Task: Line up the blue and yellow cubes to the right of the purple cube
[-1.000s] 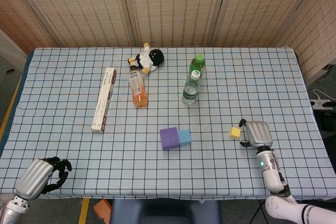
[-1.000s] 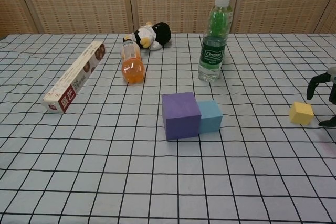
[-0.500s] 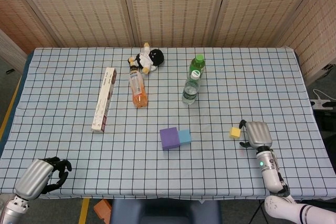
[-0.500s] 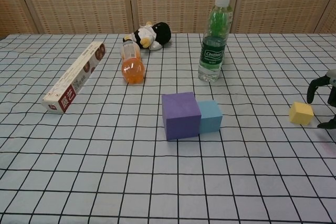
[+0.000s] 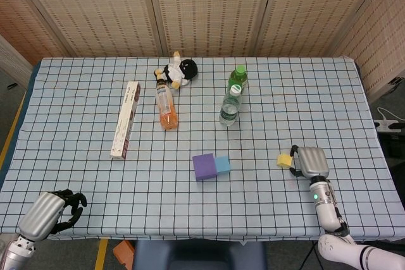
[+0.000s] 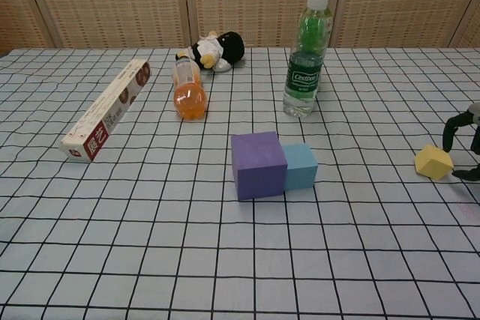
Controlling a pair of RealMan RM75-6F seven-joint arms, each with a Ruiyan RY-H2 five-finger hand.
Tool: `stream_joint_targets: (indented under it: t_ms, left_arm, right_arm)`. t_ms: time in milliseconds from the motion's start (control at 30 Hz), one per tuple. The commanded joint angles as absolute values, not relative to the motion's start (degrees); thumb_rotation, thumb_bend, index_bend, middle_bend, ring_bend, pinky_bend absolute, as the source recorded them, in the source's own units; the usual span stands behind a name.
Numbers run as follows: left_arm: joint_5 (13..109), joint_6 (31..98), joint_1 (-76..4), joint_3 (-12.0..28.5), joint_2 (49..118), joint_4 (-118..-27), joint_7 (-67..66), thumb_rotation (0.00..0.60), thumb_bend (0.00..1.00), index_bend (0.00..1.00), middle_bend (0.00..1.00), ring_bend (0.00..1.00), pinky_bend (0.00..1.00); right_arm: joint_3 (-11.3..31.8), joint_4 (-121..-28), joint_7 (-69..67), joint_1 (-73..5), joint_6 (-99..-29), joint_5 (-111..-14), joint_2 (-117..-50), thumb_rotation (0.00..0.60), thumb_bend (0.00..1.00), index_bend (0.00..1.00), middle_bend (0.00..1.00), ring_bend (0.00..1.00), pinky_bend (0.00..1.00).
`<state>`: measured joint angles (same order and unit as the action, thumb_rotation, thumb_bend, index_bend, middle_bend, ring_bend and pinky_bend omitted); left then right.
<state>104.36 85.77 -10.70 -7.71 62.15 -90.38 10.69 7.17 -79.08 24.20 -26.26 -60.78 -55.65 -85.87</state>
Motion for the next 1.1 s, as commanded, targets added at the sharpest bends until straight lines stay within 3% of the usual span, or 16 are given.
stream_joint_targets:
  t_ms: [33, 733, 1100]
  left_arm:
    - [104.3, 85.7, -10.7, -7.7, 62.2, -90.4, 10.7, 0.600, 0.50, 0.53, 0.67, 0.54, 0.68]
    - [104.3, 85.6, -10.7, -7.8, 62.2, -90.5, 10.6, 0.600, 0.50, 0.53, 0.67, 0.54, 0.68]
    - [104.4, 85.9, -10.7, -7.7, 62.1, -90.4, 10.8, 0.600, 0.50, 0.53, 0.67, 0.54, 0.68]
  right_arm:
    - [7.3, -79.0, 23.8, -26.2, -60.9, -56.0, -86.0, 0.600, 0.14, 0.46, 0.98, 0.87, 1.00]
    - [8.0, -75.3, 19.1, -26.3, -59.5, -58.5, -87.9, 0.600, 0.14, 0.39, 0.98, 0.87, 1.00]
    - [8.1, -74.2, 19.2, -26.4, -58.4, -57.9, -89.0, 0.600, 0.14, 0.41, 0.99, 0.87, 1.00]
